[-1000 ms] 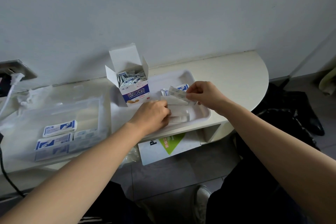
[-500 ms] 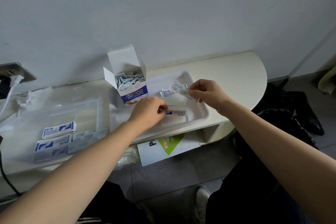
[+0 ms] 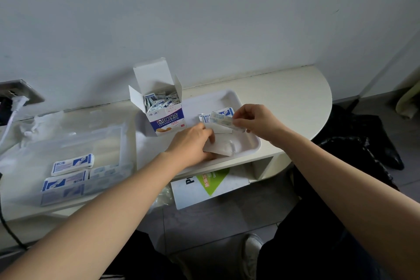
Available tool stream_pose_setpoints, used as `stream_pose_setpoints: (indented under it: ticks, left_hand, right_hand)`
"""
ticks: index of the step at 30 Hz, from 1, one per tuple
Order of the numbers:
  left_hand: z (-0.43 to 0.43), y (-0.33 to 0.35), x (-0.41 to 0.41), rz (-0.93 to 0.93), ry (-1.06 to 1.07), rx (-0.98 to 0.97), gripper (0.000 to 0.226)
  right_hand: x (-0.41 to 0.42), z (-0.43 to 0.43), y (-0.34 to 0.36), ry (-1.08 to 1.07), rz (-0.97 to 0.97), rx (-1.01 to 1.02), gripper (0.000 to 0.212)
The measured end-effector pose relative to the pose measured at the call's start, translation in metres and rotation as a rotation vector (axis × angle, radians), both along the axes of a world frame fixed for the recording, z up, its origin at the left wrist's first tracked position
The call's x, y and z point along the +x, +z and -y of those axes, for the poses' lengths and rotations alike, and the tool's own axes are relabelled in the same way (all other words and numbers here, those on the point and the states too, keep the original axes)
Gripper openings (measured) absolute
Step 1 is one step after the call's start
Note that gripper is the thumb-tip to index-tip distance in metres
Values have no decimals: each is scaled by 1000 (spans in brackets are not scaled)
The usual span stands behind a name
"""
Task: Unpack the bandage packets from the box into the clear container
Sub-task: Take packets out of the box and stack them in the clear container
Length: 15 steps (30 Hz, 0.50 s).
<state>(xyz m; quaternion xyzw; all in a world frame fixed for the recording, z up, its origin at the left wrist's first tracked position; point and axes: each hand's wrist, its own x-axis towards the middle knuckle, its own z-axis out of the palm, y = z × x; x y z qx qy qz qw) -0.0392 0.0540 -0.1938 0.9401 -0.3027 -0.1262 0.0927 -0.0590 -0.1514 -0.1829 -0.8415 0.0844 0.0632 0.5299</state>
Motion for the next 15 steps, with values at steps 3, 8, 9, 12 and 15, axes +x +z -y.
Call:
stream_pose_setpoints:
  ticks: [3, 8, 9, 12, 15]
  left_hand:
    - [7, 1, 0, -79, 53, 30, 32]
    - [13, 3, 1, -137, 85, 63, 30]
    - [13, 3, 1, -145, 95, 46, 27]
    - [11, -1, 0, -188, 146, -37, 19]
    - [7, -3, -1, -230, 159, -108, 24]
  right_hand:
    - [2, 1, -2, -3, 17, -58, 10]
    - [3, 2, -5, 4, 39, -136, 13]
    - [3, 2, -6, 10, 50, -167, 13]
    - [2, -1, -8, 47, 93, -275, 16]
    - [2, -1, -12, 96, 98, -353, 18]
